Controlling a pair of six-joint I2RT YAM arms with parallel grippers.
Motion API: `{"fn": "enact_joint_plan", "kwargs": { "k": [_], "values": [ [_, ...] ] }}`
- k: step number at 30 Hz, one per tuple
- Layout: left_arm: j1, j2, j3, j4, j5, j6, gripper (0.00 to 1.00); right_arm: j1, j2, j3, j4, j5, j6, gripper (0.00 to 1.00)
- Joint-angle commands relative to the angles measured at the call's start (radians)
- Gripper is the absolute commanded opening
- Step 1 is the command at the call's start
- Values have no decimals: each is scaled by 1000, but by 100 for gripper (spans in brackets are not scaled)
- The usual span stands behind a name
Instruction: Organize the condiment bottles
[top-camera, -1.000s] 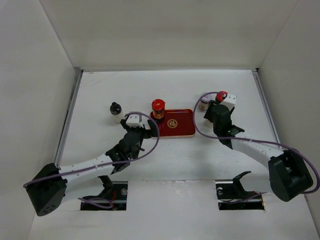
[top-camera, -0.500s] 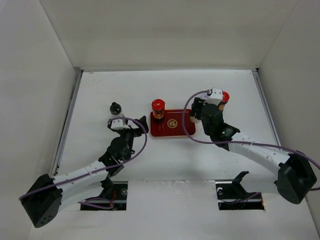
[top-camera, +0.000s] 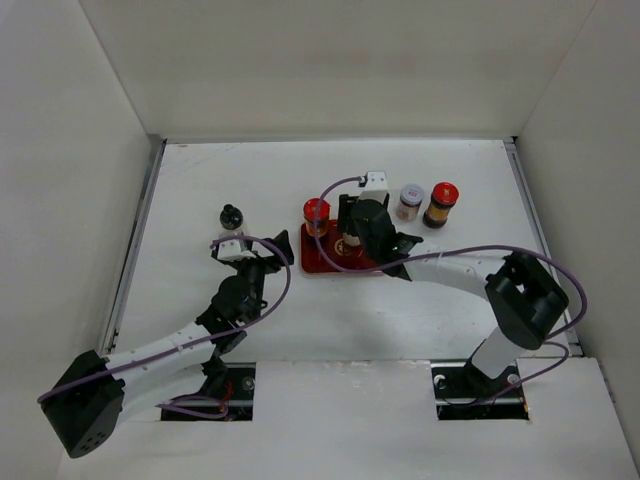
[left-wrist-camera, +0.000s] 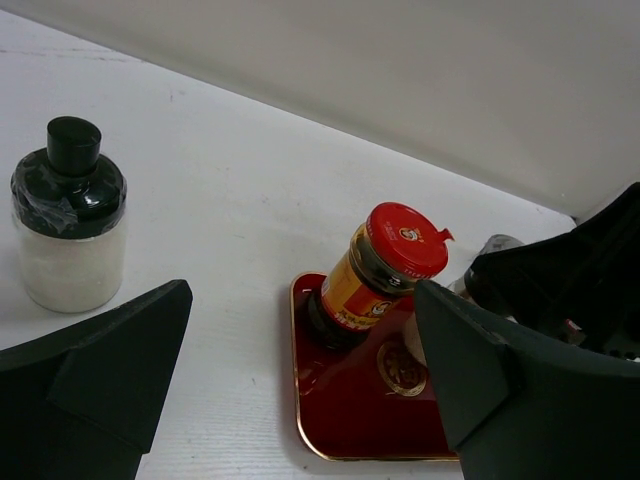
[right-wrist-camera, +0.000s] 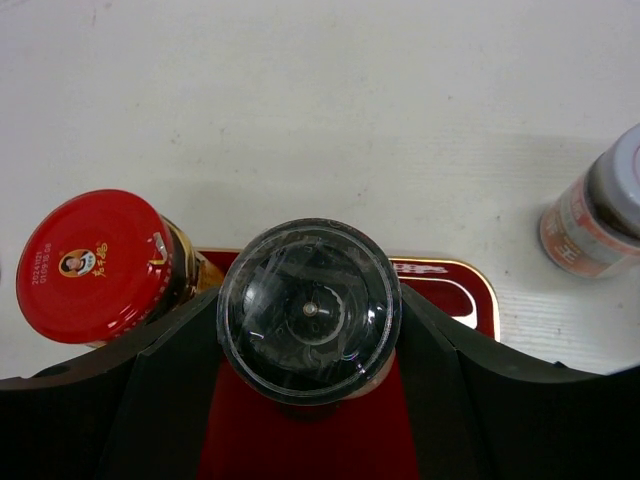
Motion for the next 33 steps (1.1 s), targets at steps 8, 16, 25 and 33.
{"fn": "enact_joint_plan", "kwargs": {
  "k": [8, 16, 25, 33],
  "values": [
    [-29, 27, 10, 66, -5, -16, 95, 15, 67, 73, 206, 31, 26, 60],
    [-34, 74, 24, 72, -5, -10, 95, 22, 66, 36, 232, 64, 51, 87],
    [-35, 48, 17, 72, -9, -7, 95, -92, -170, -128, 210, 90, 41, 100],
    [-39, 59, 21, 73, -9, -8, 95, -379, -298, -176, 46, 196, -8, 100]
  ]
}}
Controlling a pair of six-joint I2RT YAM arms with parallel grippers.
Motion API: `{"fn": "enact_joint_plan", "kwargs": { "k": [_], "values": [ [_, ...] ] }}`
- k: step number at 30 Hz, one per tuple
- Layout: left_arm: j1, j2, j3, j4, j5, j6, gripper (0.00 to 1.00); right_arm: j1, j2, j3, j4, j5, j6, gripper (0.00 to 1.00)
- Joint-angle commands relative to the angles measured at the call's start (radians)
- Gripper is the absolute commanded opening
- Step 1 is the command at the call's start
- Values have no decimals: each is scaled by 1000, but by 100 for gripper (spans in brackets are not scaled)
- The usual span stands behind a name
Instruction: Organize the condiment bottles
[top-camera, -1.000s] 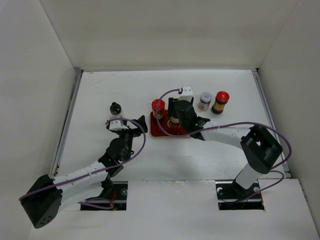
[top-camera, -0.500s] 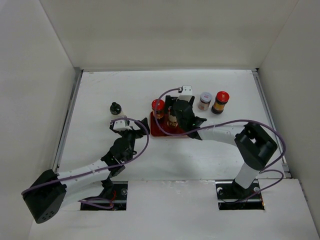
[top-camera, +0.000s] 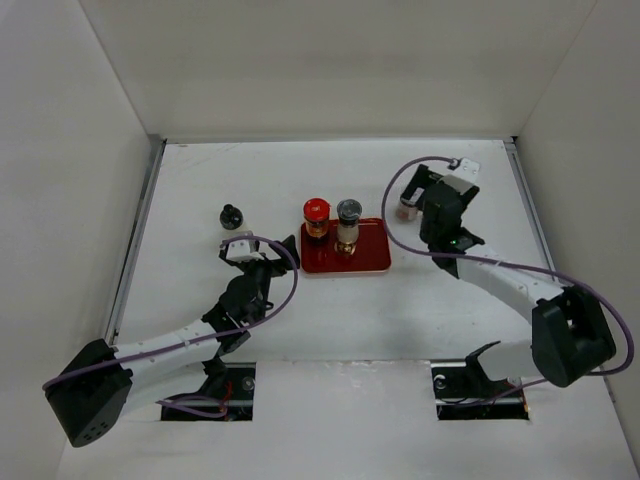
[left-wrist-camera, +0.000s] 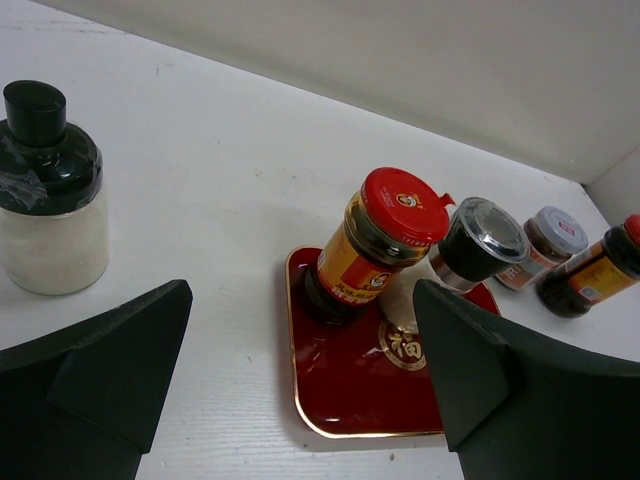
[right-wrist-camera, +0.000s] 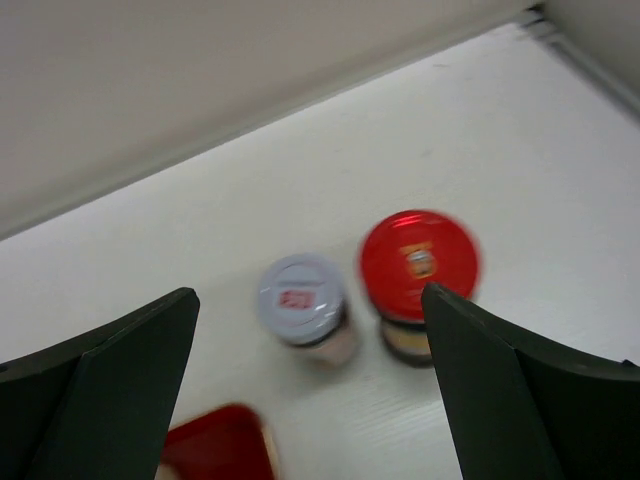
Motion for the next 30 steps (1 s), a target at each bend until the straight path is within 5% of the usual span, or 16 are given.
{"fn": "enact_joint_plan", "kwargs": {
  "k": [1, 13, 21, 30],
  "values": [
    [-3, -7, 23, 58, -8, -3, 95, -109, -29, 9, -77, 56, -34, 100],
    [-14, 19, 27, 72, -10, -5, 95, -254, 126, 143, -225, -278, -11, 100],
    [-21, 25, 27, 78, -10, -6, 95, -301, 215, 167, -220, -318, 32, 100],
    [-25, 51, 33, 85, -10, -8, 95, -303, 153, 89, -116, -259, 58, 61]
  ]
}}
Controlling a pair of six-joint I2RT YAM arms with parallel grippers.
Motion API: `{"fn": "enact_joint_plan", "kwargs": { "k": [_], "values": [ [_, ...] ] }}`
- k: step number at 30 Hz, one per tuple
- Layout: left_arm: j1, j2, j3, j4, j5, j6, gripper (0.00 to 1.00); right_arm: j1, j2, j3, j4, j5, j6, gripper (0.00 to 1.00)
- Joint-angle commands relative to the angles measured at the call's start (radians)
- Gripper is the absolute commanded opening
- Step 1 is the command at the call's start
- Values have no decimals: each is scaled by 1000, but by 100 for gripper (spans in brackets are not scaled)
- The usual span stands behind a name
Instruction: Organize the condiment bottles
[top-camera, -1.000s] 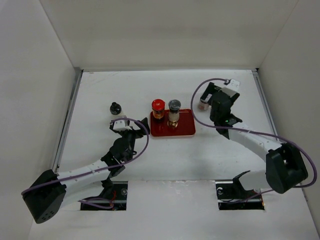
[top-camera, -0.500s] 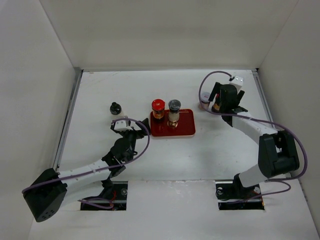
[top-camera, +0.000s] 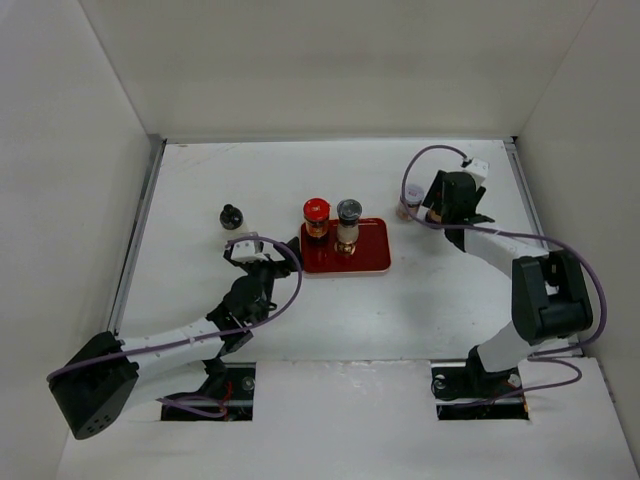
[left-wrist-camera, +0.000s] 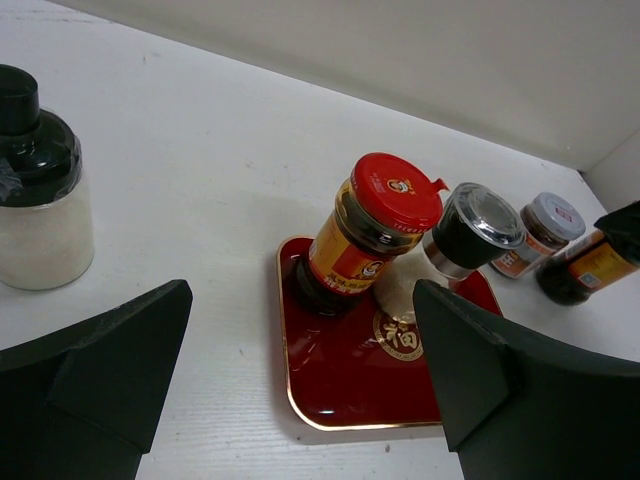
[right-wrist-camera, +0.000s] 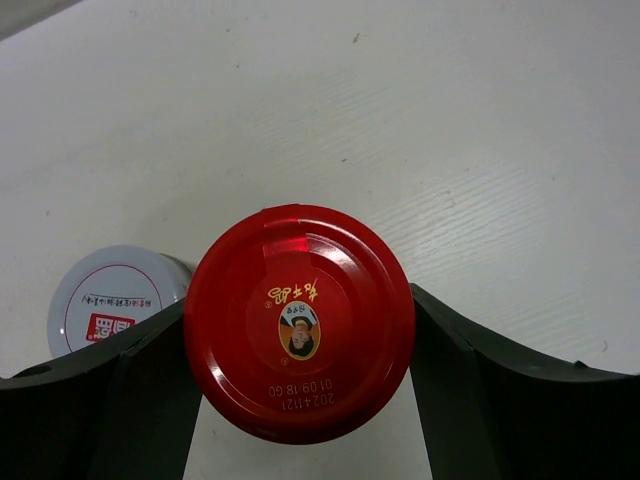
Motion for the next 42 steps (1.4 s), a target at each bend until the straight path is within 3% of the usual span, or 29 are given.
{"fn": "enact_joint_plan", "kwargs": {
  "k": [1, 6, 11, 18, 31, 39, 42],
  "values": [
    [-6, 4, 33, 49, -8, -6, 95, 5, -124, -49, 112, 78, 22, 61],
    [-12, 7, 36, 49, -8, -7, 95, 86, -332, -126, 109, 158, -3, 60],
    [-14, -12, 30, 54, -8, -7, 95, 230, -379, -107, 80, 152, -33, 60],
    [-1, -7, 24, 60, -8, -7, 95, 407, -236, 11, 126, 135, -47, 61],
    [-1, 15, 33, 65, -8, -7, 95, 448, -5, 109, 227, 116, -60, 61],
    [-7, 25, 36, 68, -8, -7, 95, 462, 69, 107, 261, 142, -69, 72],
    [0, 27, 35, 69, -8, -10, 95, 462, 43, 97, 252, 182, -61, 88]
  ]
}}
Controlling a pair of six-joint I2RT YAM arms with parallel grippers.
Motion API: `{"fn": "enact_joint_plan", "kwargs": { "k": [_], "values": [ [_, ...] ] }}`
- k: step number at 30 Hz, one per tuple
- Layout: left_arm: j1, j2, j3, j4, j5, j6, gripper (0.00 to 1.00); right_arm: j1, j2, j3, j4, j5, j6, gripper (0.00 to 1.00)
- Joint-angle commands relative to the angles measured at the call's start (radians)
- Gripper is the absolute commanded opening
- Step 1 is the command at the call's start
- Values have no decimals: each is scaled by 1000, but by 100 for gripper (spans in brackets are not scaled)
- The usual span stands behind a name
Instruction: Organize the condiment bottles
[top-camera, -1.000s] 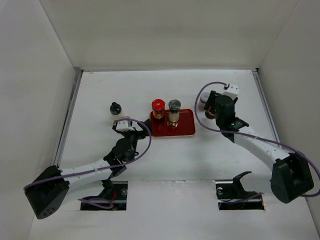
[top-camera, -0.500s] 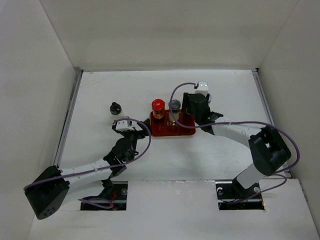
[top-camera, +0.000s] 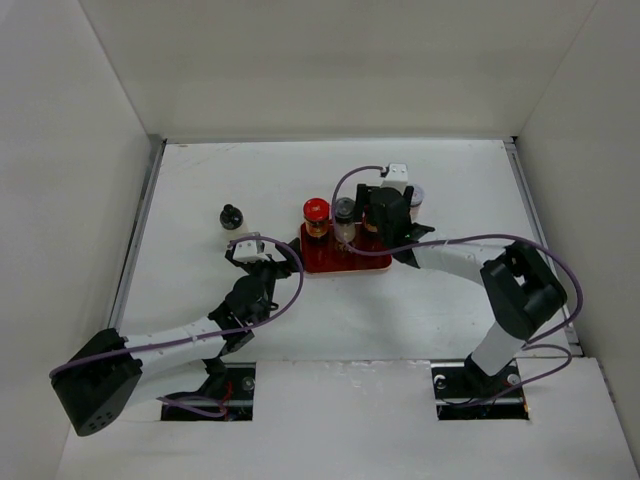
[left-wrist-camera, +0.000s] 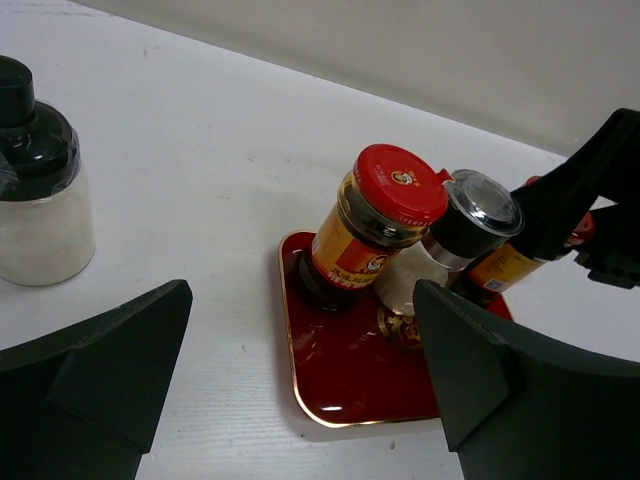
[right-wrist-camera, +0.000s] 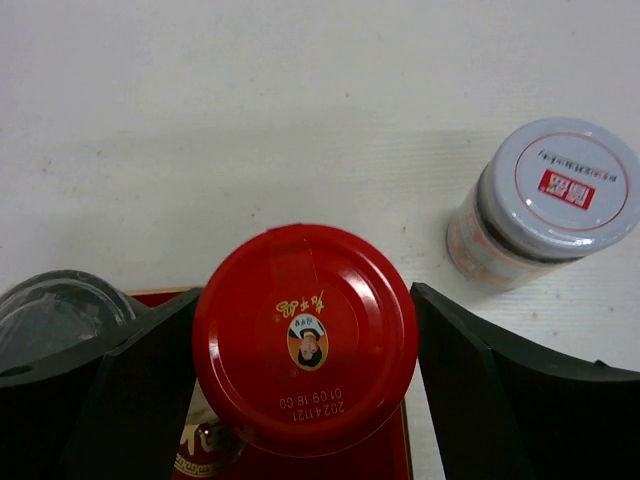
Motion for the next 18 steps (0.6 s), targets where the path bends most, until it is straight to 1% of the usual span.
{"fn": "enact_joint_plan", "kwargs": {
  "k": [1, 2, 4, 7, 10, 12, 18],
  "values": [
    [4, 1, 35, 58, -7, -9, 95, 11, -57, 44, 130, 65, 3, 92],
    [4, -3, 33, 58, -7, -7, 95, 11, -77, 38, 124, 67, -3, 95],
    [3, -10, 32, 58, -7, -9, 95, 2, -120, 21, 107, 67, -3, 99],
    [5, -4, 32, 58, -7, -7, 95, -55, -175, -24, 98, 58, 17, 100],
    [1, -6, 32, 58, -7, -9, 95, -115, -189, -42, 96, 50, 18, 100],
    [4, 8, 35, 58, -7, -10, 95, -161, -161, -32, 83, 38, 20, 100],
    [9, 7, 35, 58, -7, -9, 95, -242, -20, 51, -11, 22, 21, 100]
  ]
}}
